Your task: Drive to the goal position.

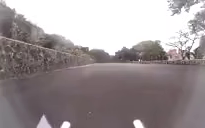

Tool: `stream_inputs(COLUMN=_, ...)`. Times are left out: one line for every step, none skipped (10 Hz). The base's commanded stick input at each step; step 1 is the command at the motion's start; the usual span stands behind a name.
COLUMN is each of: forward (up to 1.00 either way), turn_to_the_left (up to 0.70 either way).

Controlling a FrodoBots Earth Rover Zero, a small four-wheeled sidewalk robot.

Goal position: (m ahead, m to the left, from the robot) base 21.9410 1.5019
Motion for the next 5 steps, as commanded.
stream_inputs(forward=0.50, turn_to_the_left=0.00)
stream_inputs(forward=0.50, turn_to_the_left=0.00)
stream_inputs(forward=0.50, turn_to_the_left=0.00)
stream_inputs(forward=0.50, turn_to_the_left=0.00)
stream_inputs(forward=0.50, turn_to_the_left=0.00)
